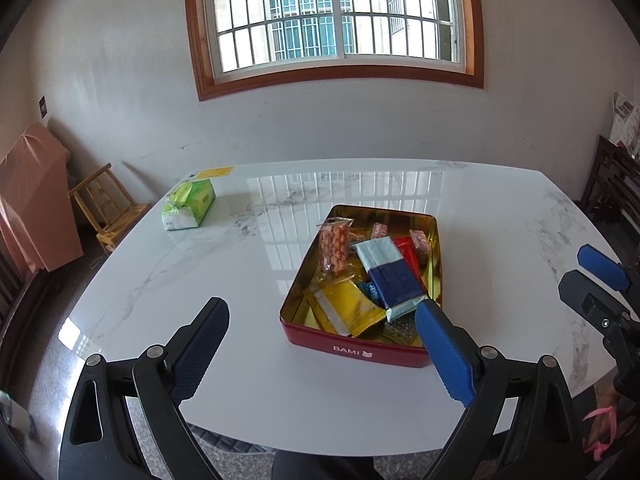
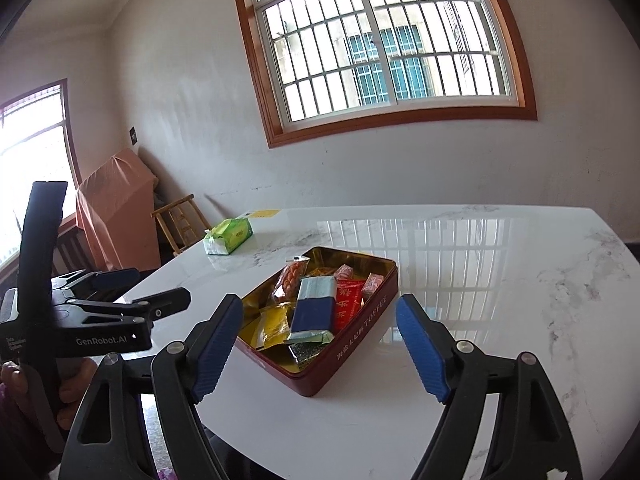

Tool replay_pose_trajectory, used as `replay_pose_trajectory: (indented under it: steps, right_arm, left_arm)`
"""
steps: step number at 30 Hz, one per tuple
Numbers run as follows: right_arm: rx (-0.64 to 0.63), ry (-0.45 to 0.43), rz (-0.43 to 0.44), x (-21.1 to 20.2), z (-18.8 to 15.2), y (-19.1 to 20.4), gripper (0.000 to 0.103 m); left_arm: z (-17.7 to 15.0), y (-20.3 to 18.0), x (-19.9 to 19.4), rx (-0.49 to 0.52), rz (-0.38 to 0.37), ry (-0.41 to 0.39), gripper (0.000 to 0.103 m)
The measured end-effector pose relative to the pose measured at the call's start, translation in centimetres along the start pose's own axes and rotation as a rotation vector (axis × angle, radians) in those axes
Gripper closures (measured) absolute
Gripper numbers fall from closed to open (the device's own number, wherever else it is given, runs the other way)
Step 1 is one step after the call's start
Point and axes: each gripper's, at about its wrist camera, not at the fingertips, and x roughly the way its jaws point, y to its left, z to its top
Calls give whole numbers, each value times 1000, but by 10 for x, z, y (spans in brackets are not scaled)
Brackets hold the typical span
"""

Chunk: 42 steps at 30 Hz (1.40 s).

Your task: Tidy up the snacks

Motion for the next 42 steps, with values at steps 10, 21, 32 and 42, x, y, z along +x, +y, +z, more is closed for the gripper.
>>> replay_pose_trajectory:
  steps: [10, 21, 32, 42]
  right_arm:
    - [-72, -62, -61, -10, 1, 15, 17]
    - [-110, -98, -125, -13, 1, 24, 10]
    - [-86, -64, -121, -9, -2, 17, 9]
    - [7, 76, -192, 14, -17, -43, 5]
  left_arm:
    - [-5, -6, -2, 0, 5, -7, 5]
    - [-8, -7, -6, -4, 10, -27, 4]
    - [-9, -4, -5, -19, 0, -33, 1]
    - [-12, -8, 5, -15, 15, -25, 1]
